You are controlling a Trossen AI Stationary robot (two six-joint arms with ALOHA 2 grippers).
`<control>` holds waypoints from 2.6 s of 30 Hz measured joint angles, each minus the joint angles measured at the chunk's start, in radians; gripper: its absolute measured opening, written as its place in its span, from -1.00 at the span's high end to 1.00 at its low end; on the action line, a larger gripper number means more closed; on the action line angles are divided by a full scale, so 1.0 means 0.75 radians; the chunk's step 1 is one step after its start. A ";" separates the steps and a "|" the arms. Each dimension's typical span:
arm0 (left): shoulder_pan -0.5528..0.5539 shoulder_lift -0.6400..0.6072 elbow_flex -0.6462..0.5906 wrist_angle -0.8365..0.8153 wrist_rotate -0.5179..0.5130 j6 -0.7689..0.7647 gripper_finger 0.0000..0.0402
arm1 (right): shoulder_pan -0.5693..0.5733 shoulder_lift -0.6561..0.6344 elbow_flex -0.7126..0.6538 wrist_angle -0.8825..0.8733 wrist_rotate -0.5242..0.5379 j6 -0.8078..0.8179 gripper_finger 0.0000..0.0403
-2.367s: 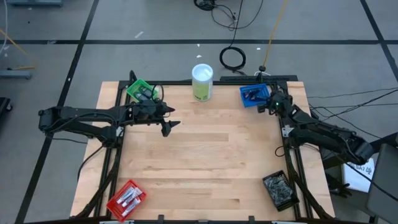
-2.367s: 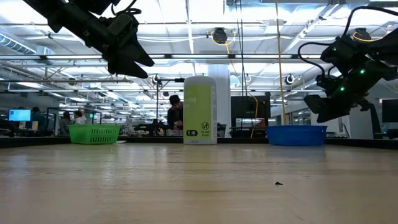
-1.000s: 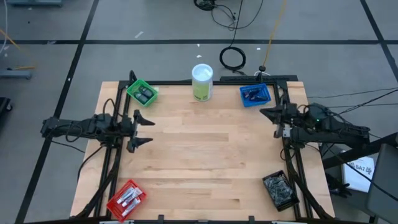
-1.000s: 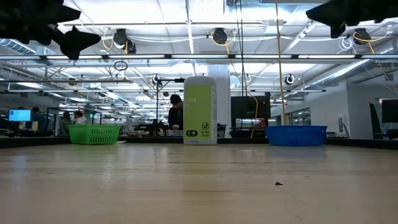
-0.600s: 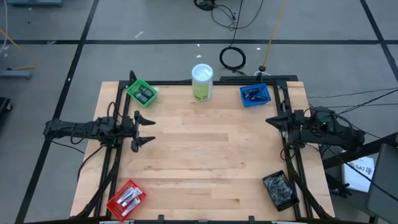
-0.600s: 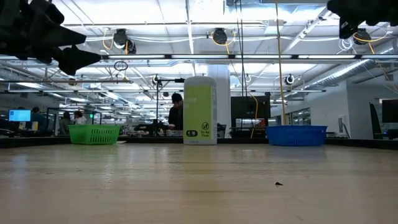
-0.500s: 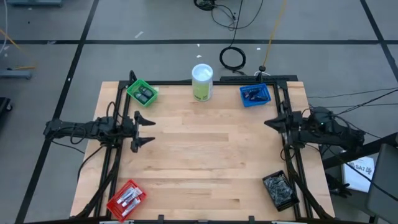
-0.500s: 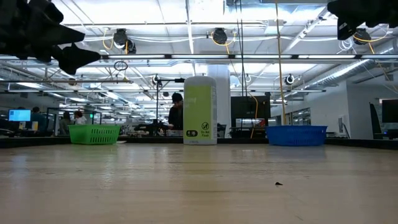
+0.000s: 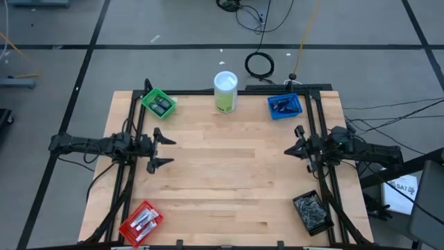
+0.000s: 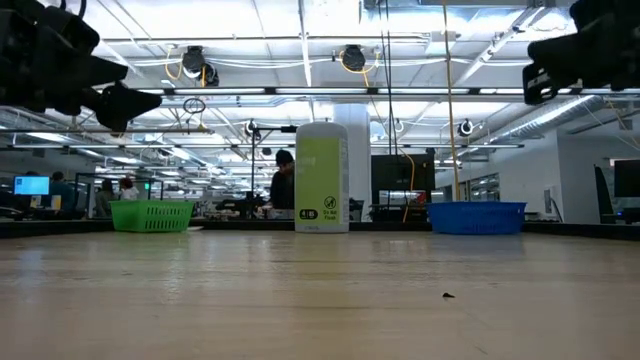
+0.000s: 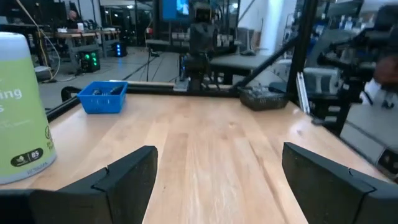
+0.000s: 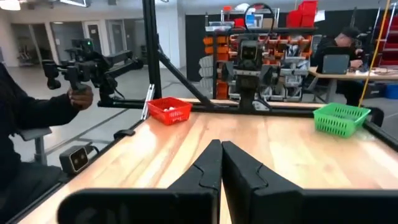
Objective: Pick & Place Travel size toiletries
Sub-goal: Return to Home Position
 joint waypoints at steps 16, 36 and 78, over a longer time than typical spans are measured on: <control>0.001 -0.004 0.003 0.027 -0.001 -0.061 -0.68 | 0.000 0.003 -0.244 0.190 0.141 -0.054 1.00; 0.001 -0.004 0.003 0.027 -0.001 -0.060 -0.68 | 0.000 0.005 -0.249 0.206 0.140 -0.058 1.00; 0.002 -0.004 0.004 0.027 -0.002 -0.060 -0.68 | 0.000 0.005 -0.251 0.212 0.142 -0.058 1.00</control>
